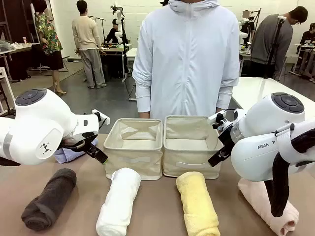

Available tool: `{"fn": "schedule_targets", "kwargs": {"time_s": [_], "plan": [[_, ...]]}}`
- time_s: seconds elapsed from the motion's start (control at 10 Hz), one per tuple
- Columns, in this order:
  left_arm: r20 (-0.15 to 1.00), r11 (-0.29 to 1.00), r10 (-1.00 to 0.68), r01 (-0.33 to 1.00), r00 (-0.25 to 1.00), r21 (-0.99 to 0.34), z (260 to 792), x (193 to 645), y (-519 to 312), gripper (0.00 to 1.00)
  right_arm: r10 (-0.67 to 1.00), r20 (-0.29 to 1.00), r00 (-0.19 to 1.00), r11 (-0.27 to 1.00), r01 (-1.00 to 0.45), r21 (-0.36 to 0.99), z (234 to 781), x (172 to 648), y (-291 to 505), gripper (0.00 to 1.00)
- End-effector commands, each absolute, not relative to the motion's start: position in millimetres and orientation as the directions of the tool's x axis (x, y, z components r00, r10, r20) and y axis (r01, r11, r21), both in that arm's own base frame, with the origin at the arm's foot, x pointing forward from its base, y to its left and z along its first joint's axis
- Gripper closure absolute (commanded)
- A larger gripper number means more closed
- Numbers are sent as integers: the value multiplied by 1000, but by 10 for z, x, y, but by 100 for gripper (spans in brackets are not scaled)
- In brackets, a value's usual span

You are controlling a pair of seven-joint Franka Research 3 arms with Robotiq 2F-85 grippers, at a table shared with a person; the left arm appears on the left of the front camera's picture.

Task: Sort the towels based on their folding style.
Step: Pick up one triangle-folded towel and place it in the left Fabric basket.

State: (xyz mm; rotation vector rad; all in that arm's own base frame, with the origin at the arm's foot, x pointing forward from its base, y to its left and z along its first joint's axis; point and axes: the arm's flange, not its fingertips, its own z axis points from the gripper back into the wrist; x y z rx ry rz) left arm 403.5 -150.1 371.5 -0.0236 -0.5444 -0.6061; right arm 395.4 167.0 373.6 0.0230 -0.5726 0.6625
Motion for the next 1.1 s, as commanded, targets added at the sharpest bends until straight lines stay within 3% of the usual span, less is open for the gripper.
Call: {"fn": "schedule_targets", "kwargs": {"time_s": [0.0, 1.0], "plan": [[493, 826, -535, 547, 686, 135, 3716, 4035, -1502, 0, 575, 509, 640, 794, -587, -158, 3736, 3954, 1670, 0], [493, 826, -535, 547, 686, 135, 3716, 4035, -1502, 0, 575, 509, 640, 794, -587, -158, 3736, 3954, 1670, 0]]}}
